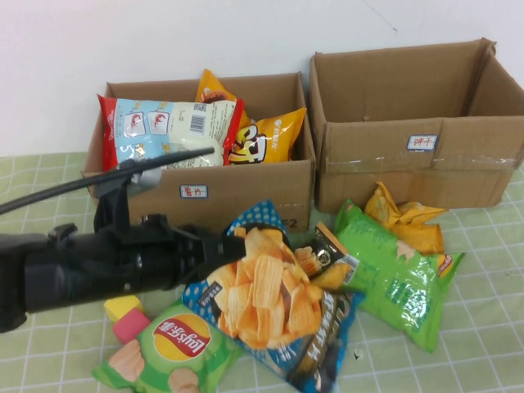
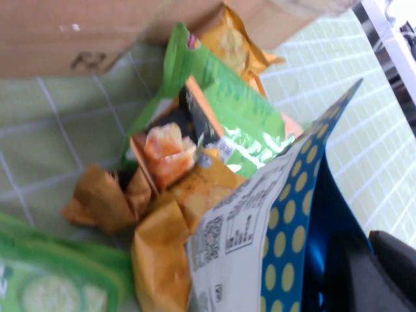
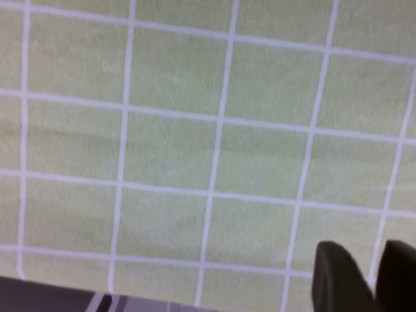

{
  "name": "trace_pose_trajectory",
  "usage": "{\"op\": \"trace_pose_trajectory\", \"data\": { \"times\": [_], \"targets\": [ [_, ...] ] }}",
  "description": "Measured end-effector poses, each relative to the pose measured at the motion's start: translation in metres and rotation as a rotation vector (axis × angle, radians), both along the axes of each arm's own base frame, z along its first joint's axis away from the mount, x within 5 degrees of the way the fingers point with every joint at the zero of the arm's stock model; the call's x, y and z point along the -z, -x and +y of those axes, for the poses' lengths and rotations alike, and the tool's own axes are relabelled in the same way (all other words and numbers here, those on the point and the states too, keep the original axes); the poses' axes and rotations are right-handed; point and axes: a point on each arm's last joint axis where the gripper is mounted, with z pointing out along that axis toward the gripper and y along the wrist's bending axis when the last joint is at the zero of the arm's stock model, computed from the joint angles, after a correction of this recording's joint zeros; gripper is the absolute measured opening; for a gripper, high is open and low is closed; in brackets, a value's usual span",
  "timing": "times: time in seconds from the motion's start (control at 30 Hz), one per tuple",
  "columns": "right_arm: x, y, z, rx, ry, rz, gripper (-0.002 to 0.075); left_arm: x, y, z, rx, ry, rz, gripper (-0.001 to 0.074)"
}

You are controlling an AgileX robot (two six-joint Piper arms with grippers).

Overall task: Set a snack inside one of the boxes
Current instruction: Place the potato chip in the potato chip box

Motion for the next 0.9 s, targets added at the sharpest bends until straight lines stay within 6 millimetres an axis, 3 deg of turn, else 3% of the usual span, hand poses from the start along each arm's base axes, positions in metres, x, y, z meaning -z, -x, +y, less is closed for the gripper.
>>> {"op": "trace_pose_trajectory", "data": {
  "times": [0.17,0.5,0.7,0.8,0.9],
  "targets": [
    [0.000,-0.002,0.001,-0.001,-0.008,-0.019,0.0143,-0.018,-0.010,-0.002,-0.021,0.032,-0.033,0.0004],
    [0.000,-0.002,0.002,0.004,-0.019,-0.024,0.0143,-0.099,-0.043,-0.004,-0.099,0.102,-0.250,0.0004],
    [0.000,-0.002,0.002,0.007,-0.021,-0.024,0.0143,-0.151,-0.066,0.011,-0.338,0.067,-0.409,0.0004],
    [-0.001,-0.003,0.002,0.007,-0.024,-0.032,0.0143,-0.162,-0.083,0.021,-0.493,0.051,-0.425,0.0004],
    [-0.001,-0.004,0.002,0.006,-0.027,-0.041,0.0143,-0.152,-0.104,0.023,-0.571,0.051,-0.380,0.0003]
  ]
}}
